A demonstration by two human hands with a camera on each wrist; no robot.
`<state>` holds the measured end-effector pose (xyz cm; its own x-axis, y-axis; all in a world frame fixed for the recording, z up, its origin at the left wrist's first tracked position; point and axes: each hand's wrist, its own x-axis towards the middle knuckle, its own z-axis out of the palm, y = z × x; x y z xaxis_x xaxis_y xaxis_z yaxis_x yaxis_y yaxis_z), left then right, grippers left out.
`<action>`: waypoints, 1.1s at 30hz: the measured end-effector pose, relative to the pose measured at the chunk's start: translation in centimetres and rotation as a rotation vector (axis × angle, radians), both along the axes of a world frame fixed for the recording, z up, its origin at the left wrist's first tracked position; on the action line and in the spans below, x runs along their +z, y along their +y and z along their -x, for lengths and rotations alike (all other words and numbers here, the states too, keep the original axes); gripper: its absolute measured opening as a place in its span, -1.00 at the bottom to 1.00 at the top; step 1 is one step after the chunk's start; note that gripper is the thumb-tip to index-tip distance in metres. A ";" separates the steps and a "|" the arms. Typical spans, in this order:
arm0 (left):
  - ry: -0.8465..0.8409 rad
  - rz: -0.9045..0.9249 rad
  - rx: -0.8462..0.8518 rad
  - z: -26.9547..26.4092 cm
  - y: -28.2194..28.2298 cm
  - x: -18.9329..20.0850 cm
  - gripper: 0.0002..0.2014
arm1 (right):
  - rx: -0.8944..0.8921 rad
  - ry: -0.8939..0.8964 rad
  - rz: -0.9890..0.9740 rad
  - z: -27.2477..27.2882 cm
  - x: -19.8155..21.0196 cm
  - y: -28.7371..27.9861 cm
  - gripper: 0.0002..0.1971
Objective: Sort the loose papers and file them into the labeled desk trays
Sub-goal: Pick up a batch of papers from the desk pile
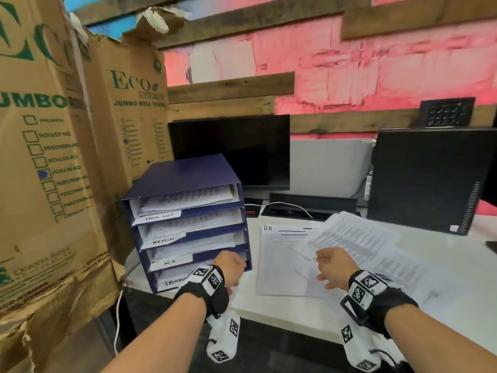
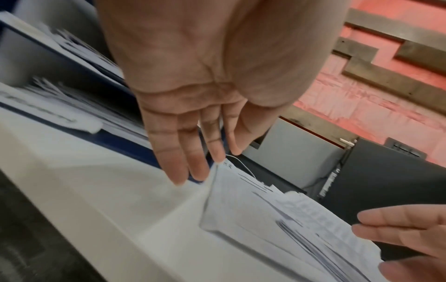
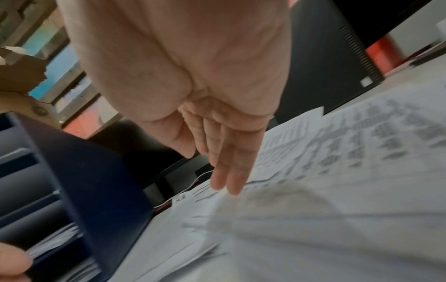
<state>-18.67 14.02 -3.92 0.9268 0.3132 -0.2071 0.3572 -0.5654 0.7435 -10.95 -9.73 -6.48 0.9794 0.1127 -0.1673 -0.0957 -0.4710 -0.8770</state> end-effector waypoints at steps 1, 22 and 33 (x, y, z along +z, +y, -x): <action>0.017 -0.020 -0.032 -0.4 -1.0 -0.1 -0.80 | -0.016 -0.023 0.064 -0.2 -0.2 -1.4 -0.59; 0.153 -0.188 -0.266 -12.8 -13.9 -5.0 -0.47 | 0.343 -0.074 0.673 -1.5 -0.2 -11.9 -0.61; -0.080 -0.046 -0.219 -13.4 -13.1 -6.2 -0.64 | 0.399 0.111 0.857 -1.8 -0.1 -10.3 -0.43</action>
<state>-5.25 0.90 -10.09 0.9866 0.1099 -0.1206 0.1631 -0.6570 0.7360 -9.10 -20.02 -6.61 0.8689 0.2310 -0.4379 0.1492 -0.9655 -0.2132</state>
